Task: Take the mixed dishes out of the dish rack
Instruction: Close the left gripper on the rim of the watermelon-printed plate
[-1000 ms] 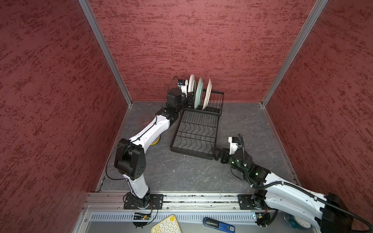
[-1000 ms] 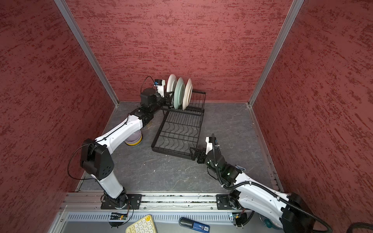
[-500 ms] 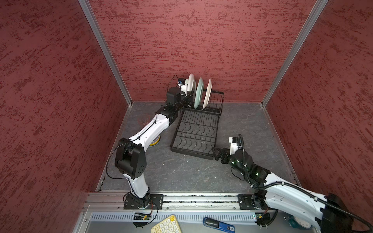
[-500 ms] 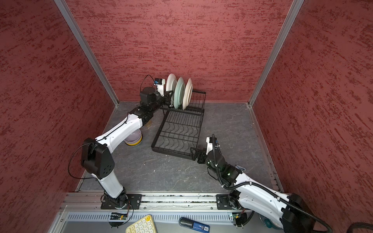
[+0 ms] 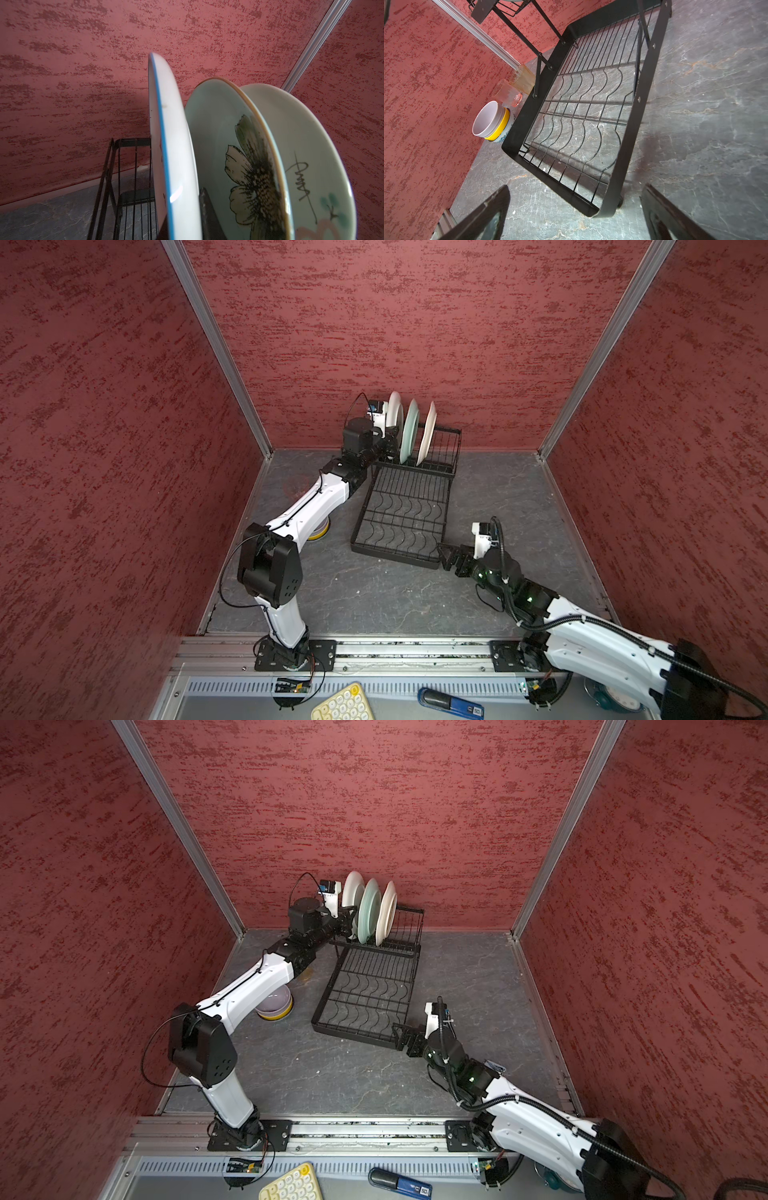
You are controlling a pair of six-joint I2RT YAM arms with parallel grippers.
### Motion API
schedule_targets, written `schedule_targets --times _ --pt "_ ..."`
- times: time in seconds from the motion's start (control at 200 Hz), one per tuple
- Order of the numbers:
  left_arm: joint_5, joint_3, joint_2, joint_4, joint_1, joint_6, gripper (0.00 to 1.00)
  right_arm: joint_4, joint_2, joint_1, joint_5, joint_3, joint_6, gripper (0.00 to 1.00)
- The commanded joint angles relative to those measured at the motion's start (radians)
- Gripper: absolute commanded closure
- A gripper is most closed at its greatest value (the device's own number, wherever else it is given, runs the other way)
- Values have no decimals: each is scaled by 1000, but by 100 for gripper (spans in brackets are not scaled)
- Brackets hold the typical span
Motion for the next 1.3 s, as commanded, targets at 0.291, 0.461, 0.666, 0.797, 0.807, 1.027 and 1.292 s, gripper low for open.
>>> schedule_targets --times 0.291,0.461,0.666,0.797,0.807,1.027,1.292 --pt "41 31 3 36 6 35 100 14 30 -1 24 20 2 1" --pt "42 8 -19 120 5 49 100 8 31 -1 31 21 5 1" --pt "21 -8 -49 196 5 79 100 0 29 -1 43 15 7 1" --pt "14 -24 -64 240 8 107 100 -27 29 -1 48 35 -1 1" --pt "15 -23 -64 242 9 107 100 -29 28 -1 48 35 0 1" --pt "14 -46 -89 277 20 116 100 -30 16 -1 52 41 -3 1" --pt "20 -77 -133 332 26 127 100 -43 36 -1 55 63 -14 1"
